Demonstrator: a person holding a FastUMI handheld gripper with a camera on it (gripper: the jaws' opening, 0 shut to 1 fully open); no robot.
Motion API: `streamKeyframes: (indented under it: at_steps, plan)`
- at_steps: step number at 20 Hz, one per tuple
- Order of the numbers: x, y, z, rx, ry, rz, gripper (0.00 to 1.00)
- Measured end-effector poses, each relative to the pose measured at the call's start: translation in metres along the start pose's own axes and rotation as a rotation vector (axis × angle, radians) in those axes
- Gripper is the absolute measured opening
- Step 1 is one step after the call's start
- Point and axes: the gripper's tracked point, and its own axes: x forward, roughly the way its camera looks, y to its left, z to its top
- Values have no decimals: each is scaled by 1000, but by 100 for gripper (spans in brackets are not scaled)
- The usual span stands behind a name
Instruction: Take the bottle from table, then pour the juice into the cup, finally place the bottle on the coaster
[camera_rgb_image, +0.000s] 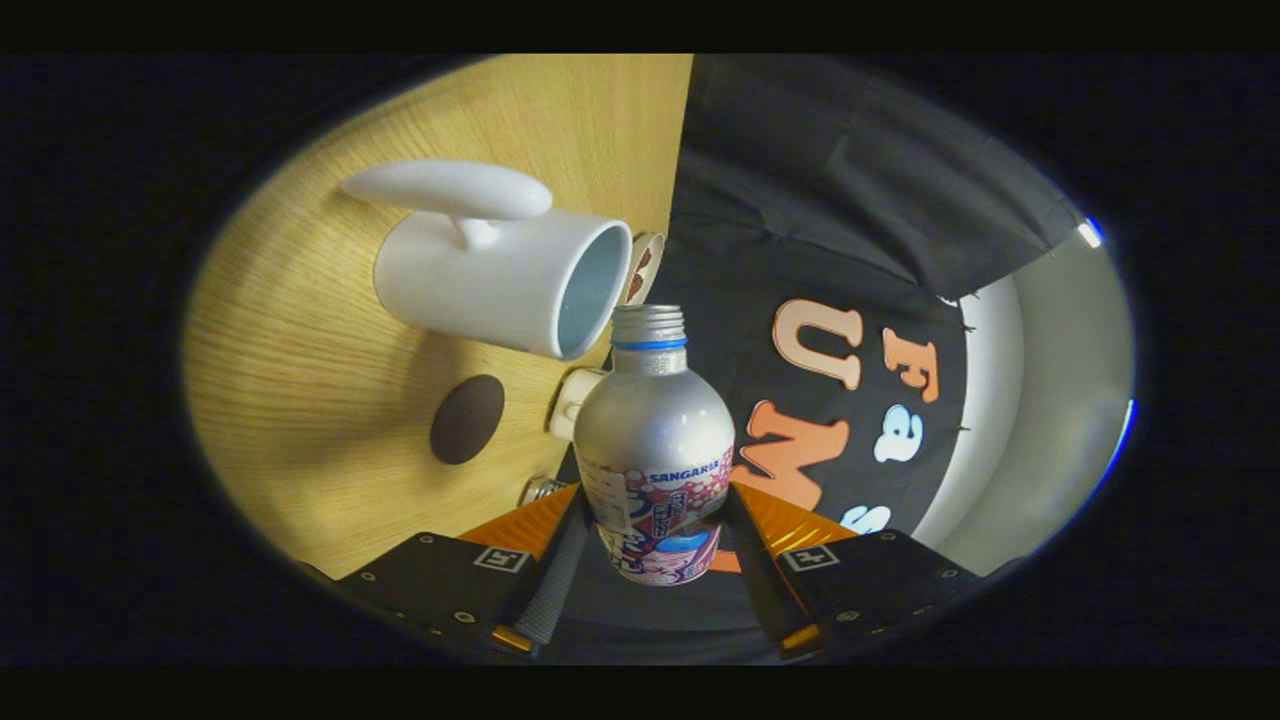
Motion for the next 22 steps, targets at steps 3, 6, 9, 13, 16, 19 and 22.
streamKeyframes:
  at_steps: [3,6,9,13,16,19,22]
  plan:
    - [-3,7,4,133,1,40,76]
    - [-2,13,4,283,5,90,76]
    - [-3,9,9,464,3,107,77]
    - [-4,-7,16,699,-14,120,77]
    - [-2,-15,15,841,-18,137,77]
    - [-1,-19,11,973,-11,131,77]
    - [4,-21,3,1118,-4,152,77]
